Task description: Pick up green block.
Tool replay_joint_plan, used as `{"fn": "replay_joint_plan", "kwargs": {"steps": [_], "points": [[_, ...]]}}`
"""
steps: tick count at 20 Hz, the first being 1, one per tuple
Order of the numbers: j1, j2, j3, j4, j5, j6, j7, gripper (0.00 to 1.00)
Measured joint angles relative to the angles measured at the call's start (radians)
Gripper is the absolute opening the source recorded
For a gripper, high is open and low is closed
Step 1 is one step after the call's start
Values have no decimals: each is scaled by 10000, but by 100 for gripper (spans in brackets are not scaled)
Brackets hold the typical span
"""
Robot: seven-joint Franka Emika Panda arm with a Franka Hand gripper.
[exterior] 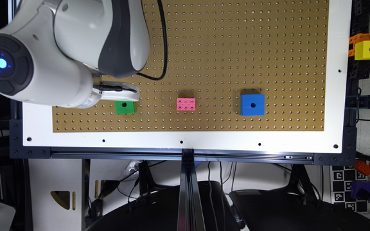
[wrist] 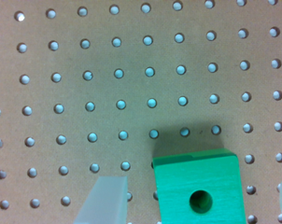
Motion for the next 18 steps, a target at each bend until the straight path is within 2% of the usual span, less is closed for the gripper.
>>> {"fn": "replay_joint_plan", "kwargs": {"steps": [6,10,14,18], "points": [[30,21,106,138,0,-2,1,100],[44,498,110,199,0,332,1,100],[45,798,110,461,0,369,1,100],[45,1132,110,487,0,576,1,100]]}}
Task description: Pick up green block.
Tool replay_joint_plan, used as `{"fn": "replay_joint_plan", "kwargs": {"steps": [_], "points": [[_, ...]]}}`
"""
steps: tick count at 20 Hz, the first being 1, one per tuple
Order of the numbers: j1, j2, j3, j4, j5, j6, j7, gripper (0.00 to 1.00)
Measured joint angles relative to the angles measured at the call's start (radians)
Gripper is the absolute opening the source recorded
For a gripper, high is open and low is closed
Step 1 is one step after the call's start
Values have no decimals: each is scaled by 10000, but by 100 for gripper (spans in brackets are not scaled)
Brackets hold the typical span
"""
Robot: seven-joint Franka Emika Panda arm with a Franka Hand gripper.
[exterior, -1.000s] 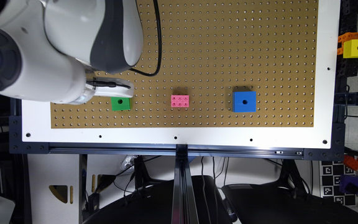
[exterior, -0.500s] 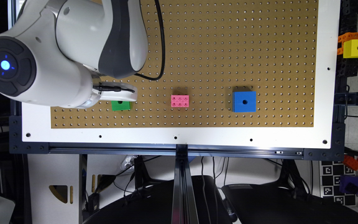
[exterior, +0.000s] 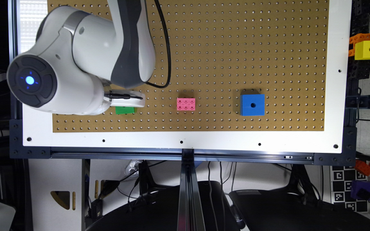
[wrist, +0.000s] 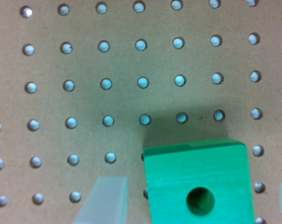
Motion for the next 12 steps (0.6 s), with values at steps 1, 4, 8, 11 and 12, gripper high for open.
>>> {"fn": "replay_joint_plan", "kwargs": {"steps": [1,4,8,11,12], "points": [[0,82,0,14,0,63,0,100],[4,176,1,53,0,129,0,100],[27,176,12,87,0,129,0,100],[45,176,15,101,0,129,0,100],[51,179,18,112,0,129,0,100]]}}
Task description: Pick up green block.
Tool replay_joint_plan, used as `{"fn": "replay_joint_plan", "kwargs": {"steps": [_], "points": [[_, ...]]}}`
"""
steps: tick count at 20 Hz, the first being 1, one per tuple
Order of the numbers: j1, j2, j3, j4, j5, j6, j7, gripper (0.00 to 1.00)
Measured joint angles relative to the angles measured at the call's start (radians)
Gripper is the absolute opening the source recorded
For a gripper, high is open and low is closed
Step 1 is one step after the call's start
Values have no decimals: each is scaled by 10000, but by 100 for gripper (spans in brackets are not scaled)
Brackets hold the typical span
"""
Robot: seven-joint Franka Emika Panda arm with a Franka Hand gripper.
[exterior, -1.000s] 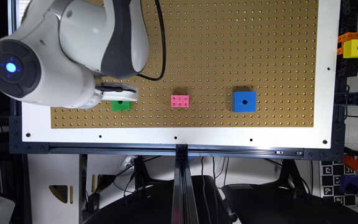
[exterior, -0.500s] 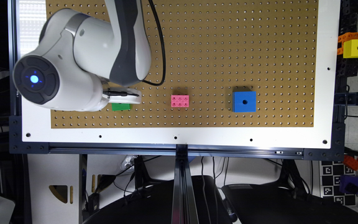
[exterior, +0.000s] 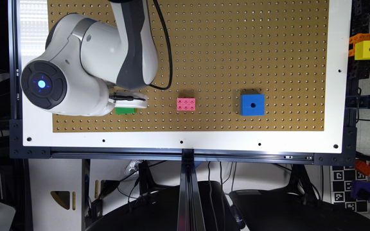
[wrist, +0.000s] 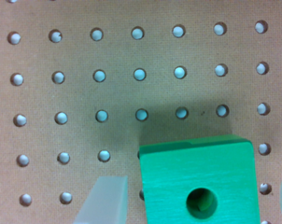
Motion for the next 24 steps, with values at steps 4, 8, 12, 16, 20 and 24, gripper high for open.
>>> {"fn": "replay_joint_plan", "kwargs": {"steps": [4,8,12,16,20,24], "points": [[30,116,3,95,0,4,0,100],[37,321,3,317,0,4,0,100],[38,420,5,390,0,4,0,100],[39,685,5,463,0,112,0,100],[39,781,5,559,0,121,0,100],[39,789,6,571,0,121,0,100]]}}
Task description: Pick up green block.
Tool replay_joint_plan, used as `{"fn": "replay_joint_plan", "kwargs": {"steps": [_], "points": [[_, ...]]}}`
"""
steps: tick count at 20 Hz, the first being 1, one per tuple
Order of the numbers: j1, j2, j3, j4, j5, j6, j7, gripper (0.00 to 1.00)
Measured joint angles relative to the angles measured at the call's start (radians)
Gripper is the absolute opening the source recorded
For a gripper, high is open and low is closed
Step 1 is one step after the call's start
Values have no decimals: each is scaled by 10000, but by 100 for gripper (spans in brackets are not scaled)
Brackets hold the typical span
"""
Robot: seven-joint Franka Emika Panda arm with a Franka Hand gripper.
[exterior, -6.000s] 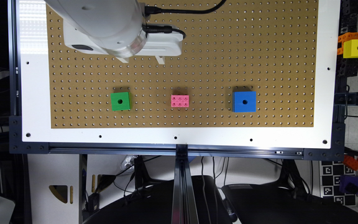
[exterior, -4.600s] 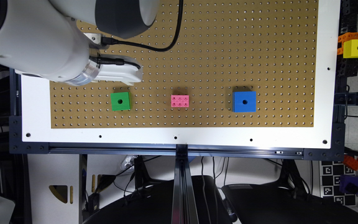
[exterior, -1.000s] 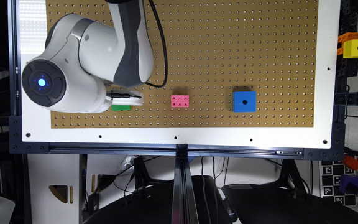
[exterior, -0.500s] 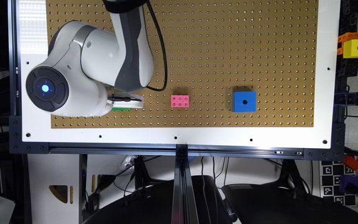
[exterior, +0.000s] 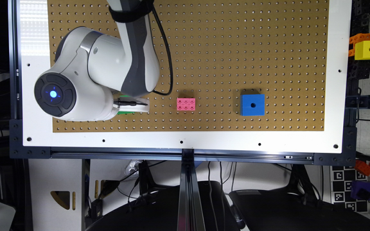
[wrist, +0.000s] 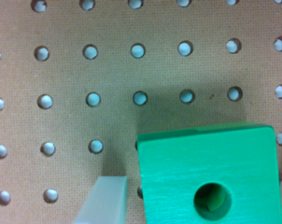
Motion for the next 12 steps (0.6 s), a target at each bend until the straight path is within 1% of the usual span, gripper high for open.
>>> {"fn": "replay_joint_plan", "kwargs": {"steps": [2,3,12], "points": [[-1,50,-2,14,-9,24,1,100],[-4,44,-1,15,-8,23,2,0],[-5,42,0,14,-9,17,2,0]]}}
